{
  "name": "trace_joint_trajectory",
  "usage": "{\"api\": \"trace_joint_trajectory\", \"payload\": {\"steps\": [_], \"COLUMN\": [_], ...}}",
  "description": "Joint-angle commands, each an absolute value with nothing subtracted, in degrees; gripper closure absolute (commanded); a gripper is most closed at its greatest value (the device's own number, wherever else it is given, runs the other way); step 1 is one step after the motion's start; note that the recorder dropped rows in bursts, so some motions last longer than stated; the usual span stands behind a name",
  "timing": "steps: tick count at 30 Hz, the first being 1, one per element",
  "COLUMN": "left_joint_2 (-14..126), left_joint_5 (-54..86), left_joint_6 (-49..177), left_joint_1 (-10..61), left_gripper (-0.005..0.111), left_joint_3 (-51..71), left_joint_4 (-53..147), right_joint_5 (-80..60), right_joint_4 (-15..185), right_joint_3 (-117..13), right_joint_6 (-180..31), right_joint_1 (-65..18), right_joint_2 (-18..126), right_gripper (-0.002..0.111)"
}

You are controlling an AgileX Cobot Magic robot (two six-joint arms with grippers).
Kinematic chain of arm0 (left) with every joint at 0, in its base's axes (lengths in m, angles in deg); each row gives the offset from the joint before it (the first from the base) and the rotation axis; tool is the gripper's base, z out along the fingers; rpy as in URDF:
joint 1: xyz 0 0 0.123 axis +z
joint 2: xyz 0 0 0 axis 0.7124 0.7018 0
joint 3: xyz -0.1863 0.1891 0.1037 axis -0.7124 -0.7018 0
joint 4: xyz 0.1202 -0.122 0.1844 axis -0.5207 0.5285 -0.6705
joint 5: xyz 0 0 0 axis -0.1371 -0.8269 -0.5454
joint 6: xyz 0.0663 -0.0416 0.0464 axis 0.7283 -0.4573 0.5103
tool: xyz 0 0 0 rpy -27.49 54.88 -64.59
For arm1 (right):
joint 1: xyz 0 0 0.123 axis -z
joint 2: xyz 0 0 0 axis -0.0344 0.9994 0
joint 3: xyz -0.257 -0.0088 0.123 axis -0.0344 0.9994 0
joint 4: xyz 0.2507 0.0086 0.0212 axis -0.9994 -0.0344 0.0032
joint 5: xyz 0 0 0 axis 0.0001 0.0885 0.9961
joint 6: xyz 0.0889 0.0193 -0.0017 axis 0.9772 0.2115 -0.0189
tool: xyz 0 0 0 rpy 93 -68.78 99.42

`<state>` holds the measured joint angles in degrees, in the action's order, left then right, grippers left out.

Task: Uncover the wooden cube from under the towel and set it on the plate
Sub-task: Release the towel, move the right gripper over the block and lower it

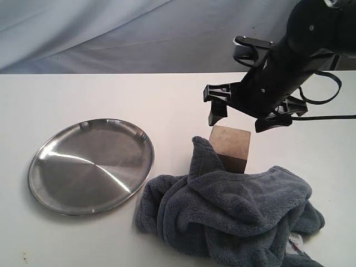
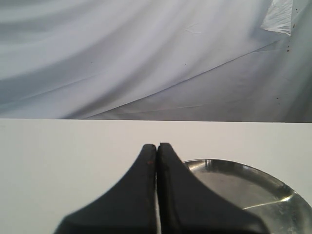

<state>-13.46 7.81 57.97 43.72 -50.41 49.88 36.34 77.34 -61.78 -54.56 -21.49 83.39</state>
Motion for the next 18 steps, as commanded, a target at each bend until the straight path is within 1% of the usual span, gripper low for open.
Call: {"api": "trace_joint_trajectory", "payload": {"steps": [1, 10, 18], "left_joint_2": [-13.6, -13.6, -13.6], "left_joint_5": [7.8, 7.8, 7.8], "left_joint_6": [57.8, 57.9, 57.8], "left_joint_1": [43.8, 43.8, 43.8], "left_gripper": [0.105, 0.105, 0.105], "left_joint_3": [-50.7, -50.7, -50.7], "left_joint_4": [49.8, 49.8, 49.8], "right_joint_5": [36.9, 31.6, 31.4], "right_joint_4": [84.2, 87.6, 95.5], "right_joint_3": [-62.9, -62.9, -62.9], "right_joint_6": [-46.9, -38.3, -31.0], "right_joint_1": [-22.6, -24.9, -26.0], "right_joint_2": [85.1, 87.6, 89.0], "right_gripper": [0.026, 0.026, 0.026]}}
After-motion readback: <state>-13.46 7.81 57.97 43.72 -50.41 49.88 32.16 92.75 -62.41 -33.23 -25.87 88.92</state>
